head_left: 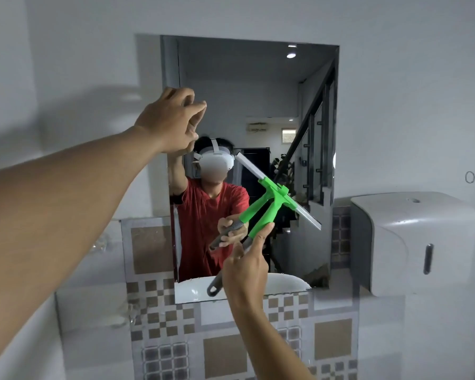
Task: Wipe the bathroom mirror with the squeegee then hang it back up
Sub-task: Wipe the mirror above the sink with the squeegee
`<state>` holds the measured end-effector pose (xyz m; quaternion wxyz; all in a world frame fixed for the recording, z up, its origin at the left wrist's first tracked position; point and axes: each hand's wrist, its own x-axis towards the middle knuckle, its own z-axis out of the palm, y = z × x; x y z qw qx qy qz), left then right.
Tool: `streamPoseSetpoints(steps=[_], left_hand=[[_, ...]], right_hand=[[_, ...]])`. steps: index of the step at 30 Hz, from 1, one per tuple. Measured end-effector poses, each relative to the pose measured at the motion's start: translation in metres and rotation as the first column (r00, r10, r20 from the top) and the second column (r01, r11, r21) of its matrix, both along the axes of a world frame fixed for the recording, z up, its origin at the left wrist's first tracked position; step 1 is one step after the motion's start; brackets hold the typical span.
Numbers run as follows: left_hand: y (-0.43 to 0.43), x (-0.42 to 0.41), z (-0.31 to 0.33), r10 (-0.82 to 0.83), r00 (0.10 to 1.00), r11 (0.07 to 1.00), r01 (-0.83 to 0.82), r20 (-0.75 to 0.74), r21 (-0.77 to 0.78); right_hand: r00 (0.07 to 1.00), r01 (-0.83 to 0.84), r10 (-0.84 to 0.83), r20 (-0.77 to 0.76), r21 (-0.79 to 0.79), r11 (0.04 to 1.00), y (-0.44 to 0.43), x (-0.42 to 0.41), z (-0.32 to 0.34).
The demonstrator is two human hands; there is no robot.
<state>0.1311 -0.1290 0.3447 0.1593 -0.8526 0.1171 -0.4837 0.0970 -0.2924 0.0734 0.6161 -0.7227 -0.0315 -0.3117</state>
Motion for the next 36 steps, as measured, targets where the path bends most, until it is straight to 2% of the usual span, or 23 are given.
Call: streamPoseSetpoints(steps=[3, 8, 12, 16, 19, 22, 25, 28, 31, 36], left_hand=[[-0.001, -0.003, 0.002, 0.013, 1.000, 1.000, -0.013, -0.010, 0.004], [0.000, -0.003, 0.003, 0.001, 1.000, 1.000, -0.001, -0.007, 0.005], [-0.001, -0.002, 0.003, 0.018, 1.000, 1.000, -0.018, -0.020, -0.001], [-0.001, -0.002, 0.002, 0.015, 1.000, 1.000, -0.015, -0.012, 0.002], [-0.001, 0.001, -0.003, 0.024, 1.000, 1.000, -0.024, 0.007, 0.008], [-0.003, 0.000, -0.008, 0.023, 0.999, 1.000, -0.023, 0.029, 0.008], [-0.002, -0.001, -0.015, 0.028, 0.996, 0.998, -0.033, 0.090, 0.046], [-0.002, -0.002, -0.035, 0.016, 0.988, 1.000, -0.018, 0.151, 0.011], [-0.002, 0.000, -0.061, -0.008, 0.993, 1.000, 0.009, 0.116, -0.001], [-0.005, 0.003, -0.088, 0.005, 1.000, 0.998, -0.006, -0.010, -0.064]], right_hand=[[0.999, -0.037, 0.037, 0.032, -0.020, 0.999, 0.024, -0.002, 0.008], [0.995, -0.006, 0.040, 0.088, -0.360, 0.933, 0.048, -0.008, 0.005], [0.991, 0.056, 0.011, 0.130, -0.502, 0.863, 0.033, -0.006, -0.003], [0.990, 0.133, -0.059, 0.125, -0.743, 0.656, -0.006, -0.005, -0.010], [0.982, 0.186, -0.132, 0.138, -0.842, 0.507, -0.040, -0.005, -0.006], [0.966, 0.253, -0.150, 0.209, -0.879, 0.404, -0.074, -0.002, 0.004], [0.944, 0.331, -0.129, 0.305, -0.879, 0.343, -0.105, 0.006, 0.012], [0.924, 0.381, -0.125, 0.360, -0.884, 0.269, -0.130, 0.009, 0.023], [0.904, 0.423, -0.173, 0.392, -0.877, 0.226, -0.147, 0.008, 0.033], [0.903, 0.403, -0.297, 0.309, -0.847, 0.345, -0.171, 0.010, 0.029]])
